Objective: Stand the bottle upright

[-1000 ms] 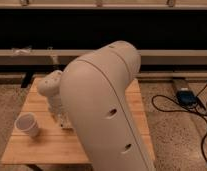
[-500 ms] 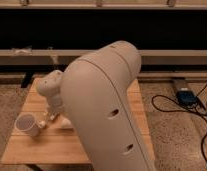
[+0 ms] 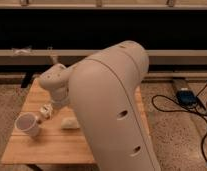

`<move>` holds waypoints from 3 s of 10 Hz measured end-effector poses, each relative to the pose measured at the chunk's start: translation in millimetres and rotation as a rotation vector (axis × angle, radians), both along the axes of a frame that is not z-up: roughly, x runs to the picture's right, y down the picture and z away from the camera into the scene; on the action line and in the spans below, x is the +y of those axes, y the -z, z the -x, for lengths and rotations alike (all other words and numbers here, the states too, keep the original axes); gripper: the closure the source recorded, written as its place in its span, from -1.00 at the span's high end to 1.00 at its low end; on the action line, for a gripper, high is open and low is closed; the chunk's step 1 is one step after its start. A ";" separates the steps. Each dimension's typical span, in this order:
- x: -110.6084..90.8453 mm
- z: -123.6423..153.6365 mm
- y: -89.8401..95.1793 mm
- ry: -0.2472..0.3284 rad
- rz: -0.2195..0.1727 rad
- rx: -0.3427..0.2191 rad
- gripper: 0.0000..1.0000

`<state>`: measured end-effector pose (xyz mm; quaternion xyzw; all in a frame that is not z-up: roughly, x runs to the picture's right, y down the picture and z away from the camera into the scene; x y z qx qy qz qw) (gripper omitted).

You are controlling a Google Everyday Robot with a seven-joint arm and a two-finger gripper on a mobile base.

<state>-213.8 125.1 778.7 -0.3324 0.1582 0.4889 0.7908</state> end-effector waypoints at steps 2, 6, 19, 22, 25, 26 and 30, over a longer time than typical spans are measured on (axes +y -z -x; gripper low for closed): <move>-10.0 -5.6 -1.7 0.100 -0.007 -0.137 0.54; -19.0 2.4 -11.7 0.202 -0.021 -0.334 0.54; -23.0 48.6 -32.9 0.360 -0.130 -0.447 0.54; -22.8 54.4 -47.5 0.411 -0.164 -0.467 0.54; -30.1 62.6 -58.3 0.455 -0.194 -0.501 0.54; -33.5 64.3 -61.8 0.467 -0.202 -0.510 0.54; -47.6 75.6 -75.3 0.528 -0.241 -0.571 0.54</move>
